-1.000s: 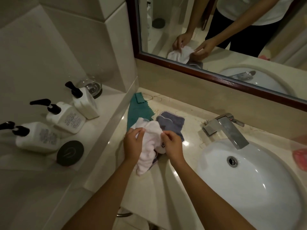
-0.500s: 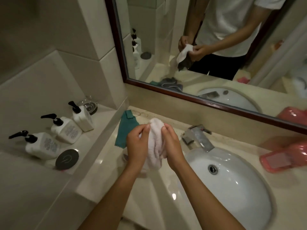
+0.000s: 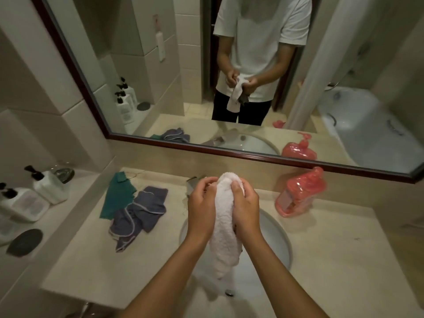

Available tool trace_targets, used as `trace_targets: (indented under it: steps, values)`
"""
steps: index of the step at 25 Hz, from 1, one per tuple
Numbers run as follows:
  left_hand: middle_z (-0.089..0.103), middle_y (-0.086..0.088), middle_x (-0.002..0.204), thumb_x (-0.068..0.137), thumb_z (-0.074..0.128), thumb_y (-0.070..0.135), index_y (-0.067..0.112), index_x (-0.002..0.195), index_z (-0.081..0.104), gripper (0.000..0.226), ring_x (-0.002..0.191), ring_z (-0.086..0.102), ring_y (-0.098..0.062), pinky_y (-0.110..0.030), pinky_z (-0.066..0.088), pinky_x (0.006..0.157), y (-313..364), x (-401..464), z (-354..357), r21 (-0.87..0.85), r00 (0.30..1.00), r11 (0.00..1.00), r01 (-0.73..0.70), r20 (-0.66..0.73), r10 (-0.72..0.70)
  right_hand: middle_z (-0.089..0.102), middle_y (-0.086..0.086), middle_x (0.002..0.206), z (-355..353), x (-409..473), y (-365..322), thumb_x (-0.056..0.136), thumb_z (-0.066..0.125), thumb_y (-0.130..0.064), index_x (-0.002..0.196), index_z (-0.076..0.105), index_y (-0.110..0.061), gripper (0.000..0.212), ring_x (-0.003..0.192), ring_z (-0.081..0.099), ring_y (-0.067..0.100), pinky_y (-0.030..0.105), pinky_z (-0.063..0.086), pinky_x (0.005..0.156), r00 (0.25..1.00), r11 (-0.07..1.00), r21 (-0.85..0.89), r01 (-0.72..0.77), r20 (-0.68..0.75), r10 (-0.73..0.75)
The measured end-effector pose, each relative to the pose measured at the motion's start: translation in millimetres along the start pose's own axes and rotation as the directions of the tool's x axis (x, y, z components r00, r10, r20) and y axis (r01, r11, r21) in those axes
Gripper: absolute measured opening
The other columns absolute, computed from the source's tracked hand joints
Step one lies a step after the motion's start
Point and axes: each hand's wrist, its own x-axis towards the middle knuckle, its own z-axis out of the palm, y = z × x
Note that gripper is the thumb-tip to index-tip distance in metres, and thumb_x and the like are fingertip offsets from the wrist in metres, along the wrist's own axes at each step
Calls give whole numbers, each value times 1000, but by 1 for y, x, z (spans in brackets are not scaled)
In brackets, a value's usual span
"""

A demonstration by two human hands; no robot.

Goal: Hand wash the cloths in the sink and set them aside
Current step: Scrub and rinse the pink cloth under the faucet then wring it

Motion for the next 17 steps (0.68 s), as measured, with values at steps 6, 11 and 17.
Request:
trace_targets:
  steps: [6, 11, 17]
  values:
    - [70, 13, 119, 97, 41, 64, 40, 125, 63, 43, 110, 66, -2, -25, 53, 93, -18, -15, 45, 50, 913, 974, 220, 341, -224, 76, 0, 97, -66, 0, 8, 90, 58, -41, 97, 74, -33, 19, 92, 73, 16, 24, 57, 73, 994, 995, 84, -52, 102, 44]
    - [70, 9, 110, 93, 46, 58, 35, 114, 62, 35, 108, 67, -13, -33, 55, 88, -25, -11, 37, 127, 959, 982, 137, 233, -164, 76, 4, 101, -69, 10, 11, 98, 61, -22, 106, 74, -22, 15, 96, 73, 21, 29, 58, 77, 965, 991, 69, -113, 243, 93]
    - [62, 13, 99, 95, 44, 56, 39, 102, 49, 19, 82, 61, 10, -8, 44, 54, -23, 7, -14, 234, 998, 971, 52, 22, -59, 73, 18, 107, -25, 15, 10, 94, 65, -28, 101, 73, -5, 26, 100, 71, 31, 42, 57, 81, 836, 848, 207, -489, 387, 388]
